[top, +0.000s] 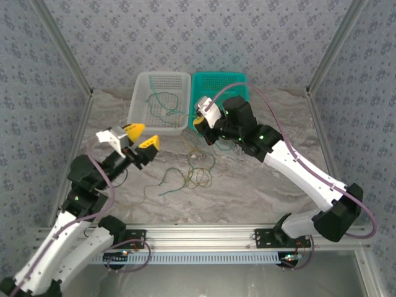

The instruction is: Untangle the cables

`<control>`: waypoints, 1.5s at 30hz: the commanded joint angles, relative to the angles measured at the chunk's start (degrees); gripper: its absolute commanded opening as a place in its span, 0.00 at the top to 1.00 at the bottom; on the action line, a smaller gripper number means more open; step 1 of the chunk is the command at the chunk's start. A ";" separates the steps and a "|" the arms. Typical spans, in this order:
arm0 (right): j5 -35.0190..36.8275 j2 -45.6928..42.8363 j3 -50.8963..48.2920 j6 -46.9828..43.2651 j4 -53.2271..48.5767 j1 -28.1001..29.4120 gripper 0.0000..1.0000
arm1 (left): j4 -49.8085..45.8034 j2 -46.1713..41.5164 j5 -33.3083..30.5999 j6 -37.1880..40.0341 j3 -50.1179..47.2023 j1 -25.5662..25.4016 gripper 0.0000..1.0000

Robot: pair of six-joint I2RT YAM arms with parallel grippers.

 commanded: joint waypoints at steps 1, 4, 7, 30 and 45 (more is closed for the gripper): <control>0.59 0.34 0.79 -0.03 -0.28 1.01 1.00 | -2.31 6.40 -7.77 7.36 2.69 -4.31 0.31; 0.00 0.40 0.24 0.22 0.79 1.71 1.00 | 3.73 11.73 -9.71 1.86 1.78 -2.94 0.20; -1.58 0.21 -0.97 0.83 2.66 2.01 1.00 | 10.84 15.59 -4.90 -6.53 0.77 1.94 0.18; -7.83 -0.79 -6.23 4.83 8.52 0.28 1.00 | 39.61 16.54 12.90 -27.01 -10.37 18.09 0.19; -10.74 1.92 -4.34 4.19 10.11 2.04 1.00 | 44.10 30.18 16.73 -25.57 -1.58 12.25 0.18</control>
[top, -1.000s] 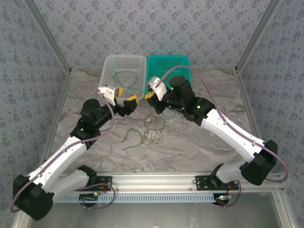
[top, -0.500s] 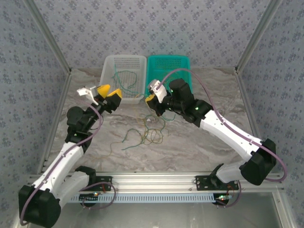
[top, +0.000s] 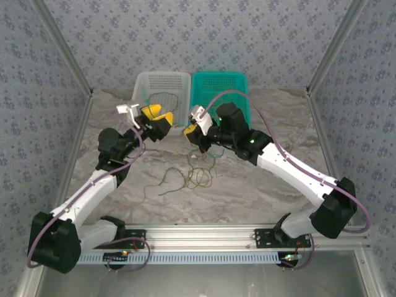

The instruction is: Untangle the cables

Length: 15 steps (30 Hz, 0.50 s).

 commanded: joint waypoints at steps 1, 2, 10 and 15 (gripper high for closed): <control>-1.47 -0.15 1.79 0.48 1.69 0.55 1.00 | 4.29 2.12 1.52 0.57 2.87 -0.73 0.22; -1.53 -0.18 1.71 0.49 1.90 0.55 1.00 | 4.95 2.79 1.68 0.13 2.88 -0.78 0.27; 1.11 -0.42 1.76 1.48 3.70 0.51 1.00 | 6.58 5.71 4.29 -1.38 3.85 -2.19 0.68; 4.35 -0.54 1.77 2.31 4.13 0.46 1.00 | -2.04 4.02 1.25 0.46 5.87 -3.45 1.00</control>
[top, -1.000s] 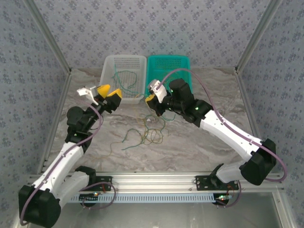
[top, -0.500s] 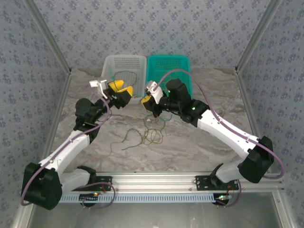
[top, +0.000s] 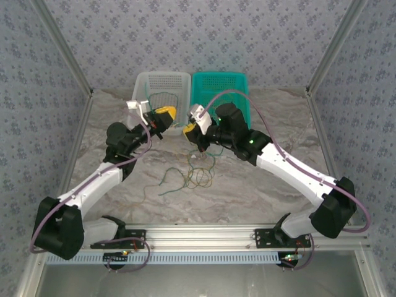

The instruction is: Untangle the cables

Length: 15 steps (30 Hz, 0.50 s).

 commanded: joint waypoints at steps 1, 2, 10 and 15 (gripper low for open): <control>3.11 -0.85 1.83 1.82 2.03 0.20 1.00 | -5.14 -2.14 -0.69 1.09 3.40 -1.05 1.00; 3.56 -1.03 1.81 1.89 1.93 0.21 1.00 | -6.34 -2.52 -1.37 1.18 3.81 -1.06 1.00; 9.81 -9.27 -3.23 3.31 4.53 0.26 0.41 | -15.69 -6.45 -13.92 -7.31 6.68 1.60 1.00; 13.59 -18.72 -17.35 6.26 15.50 -0.62 0.28 | -16.77 -7.90 -16.27 -11.24 7.61 3.16 1.00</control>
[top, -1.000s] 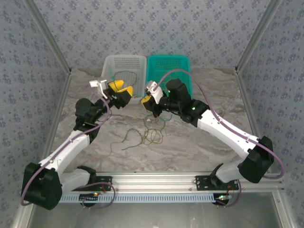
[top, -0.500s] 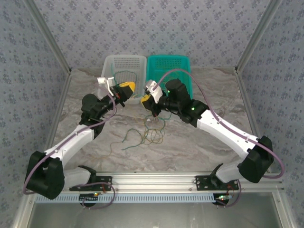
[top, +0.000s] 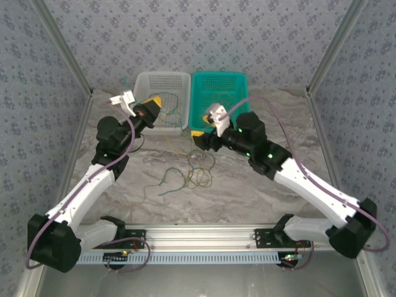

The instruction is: Untangle the cables

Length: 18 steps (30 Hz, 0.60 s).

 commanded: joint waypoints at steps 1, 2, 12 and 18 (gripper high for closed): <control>3.43 -5.54 -9.51 3.67 11.07 -0.77 0.27 | -1.61 -1.59 -3.25 -3.98 3.04 0.30 1.00; 3.19 -6.98 -12.23 4.72 14.20 -0.87 0.27 | -1.91 -1.63 -3.75 -4.35 3.16 0.30 1.00; 6.28 -9.40 -30.97 4.55 33.22 -0.09 0.22 | -1.55 -1.72 -4.06 -6.01 3.55 0.52 1.00; 1.80 1.29 -25.74 3.30 36.64 0.25 0.21 | -0.63 -1.88 -2.87 -7.01 2.94 0.39 1.00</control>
